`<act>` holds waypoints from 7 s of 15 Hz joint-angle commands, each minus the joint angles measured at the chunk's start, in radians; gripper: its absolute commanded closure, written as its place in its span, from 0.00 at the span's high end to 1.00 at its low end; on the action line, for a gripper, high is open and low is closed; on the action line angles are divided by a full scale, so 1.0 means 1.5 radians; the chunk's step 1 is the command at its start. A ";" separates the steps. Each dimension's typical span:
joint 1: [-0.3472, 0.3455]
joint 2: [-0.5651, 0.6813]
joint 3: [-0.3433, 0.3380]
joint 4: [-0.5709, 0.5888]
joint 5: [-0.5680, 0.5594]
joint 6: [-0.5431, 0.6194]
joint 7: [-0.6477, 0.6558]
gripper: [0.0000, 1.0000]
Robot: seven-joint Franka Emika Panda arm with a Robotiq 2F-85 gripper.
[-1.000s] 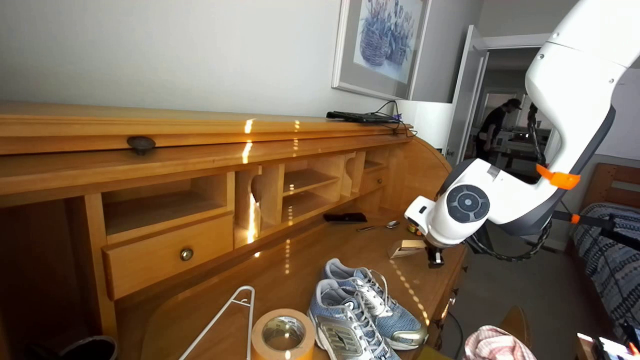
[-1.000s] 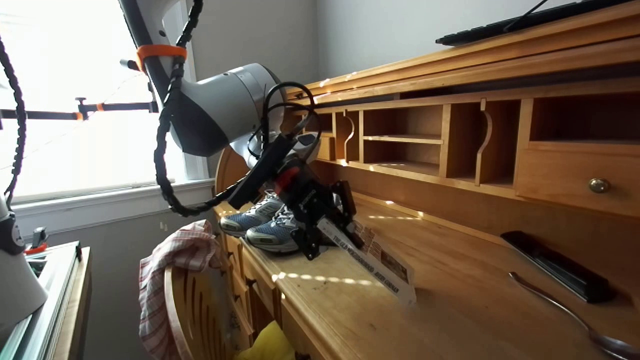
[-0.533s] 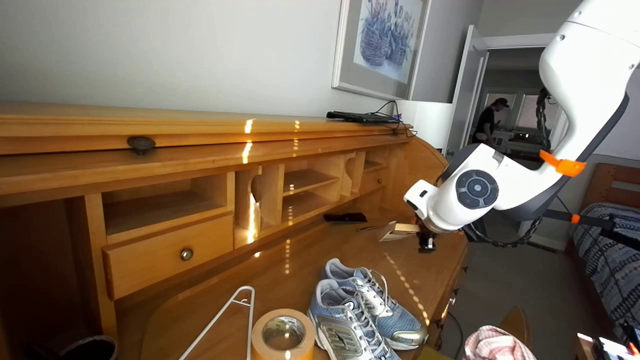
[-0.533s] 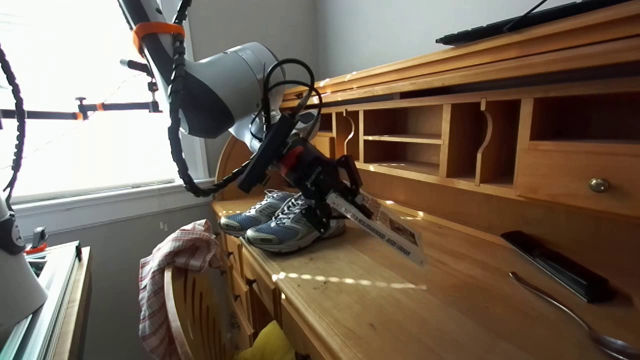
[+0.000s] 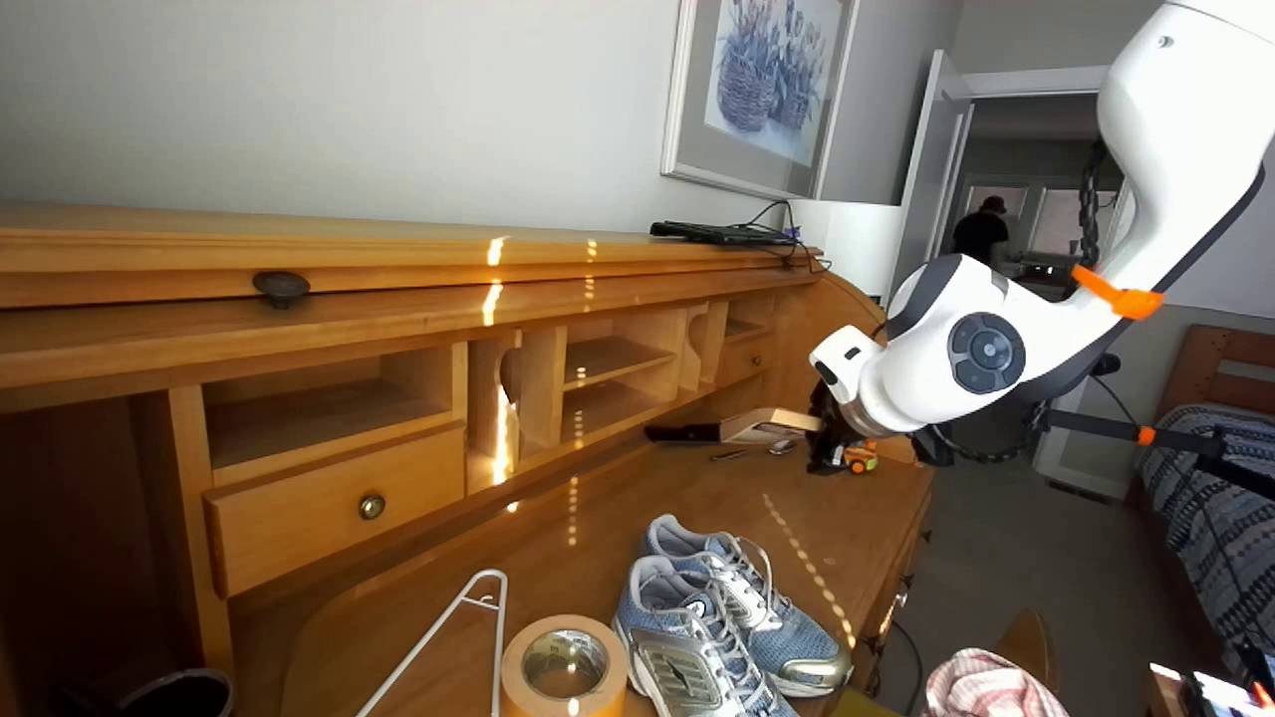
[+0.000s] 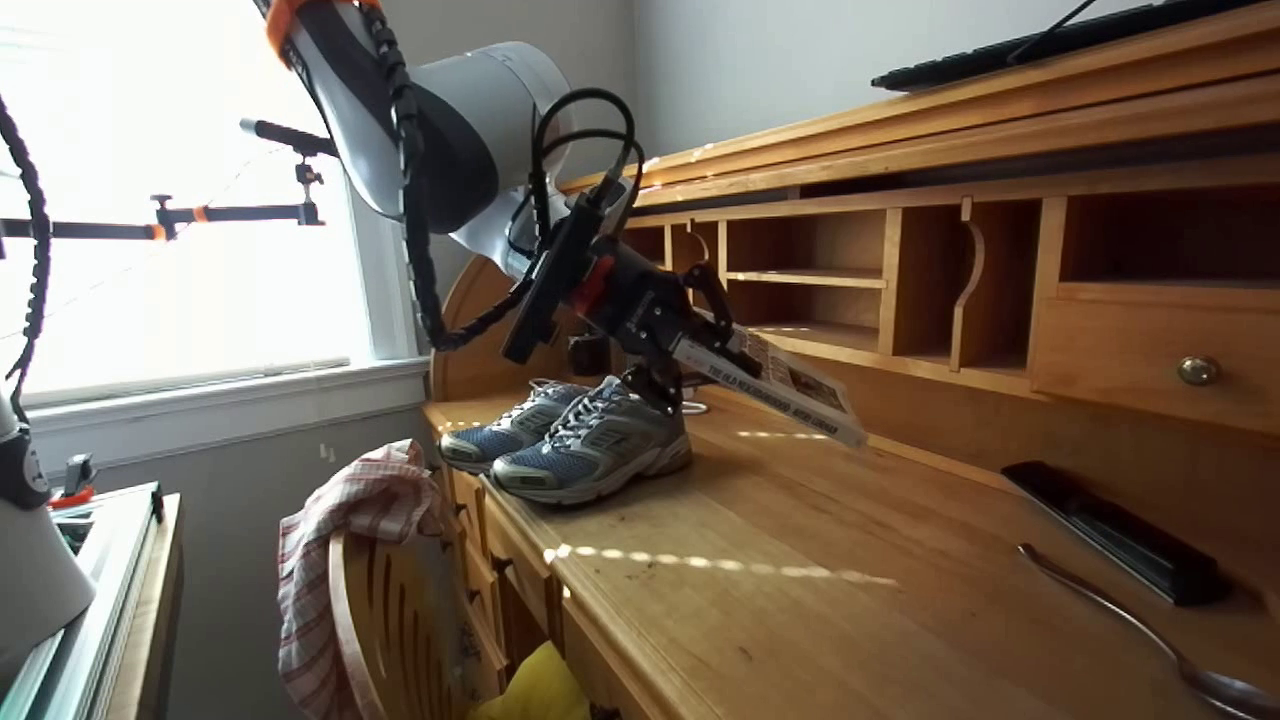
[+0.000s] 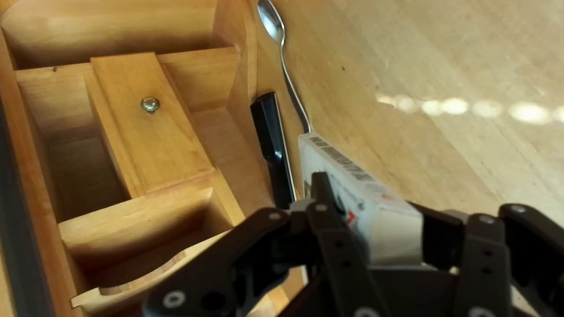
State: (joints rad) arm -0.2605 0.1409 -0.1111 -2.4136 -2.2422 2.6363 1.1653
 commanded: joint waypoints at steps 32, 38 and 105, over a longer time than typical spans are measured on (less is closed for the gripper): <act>-0.053 -0.115 0.071 0.061 -0.177 0.234 0.371 0.06; -0.047 -0.112 0.045 0.064 -0.177 0.270 0.362 0.22; -0.709 0.232 0.578 0.352 -0.189 0.428 0.432 0.06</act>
State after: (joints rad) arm -1.2514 0.4279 0.6807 -1.9091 -2.5051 3.2731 1.8566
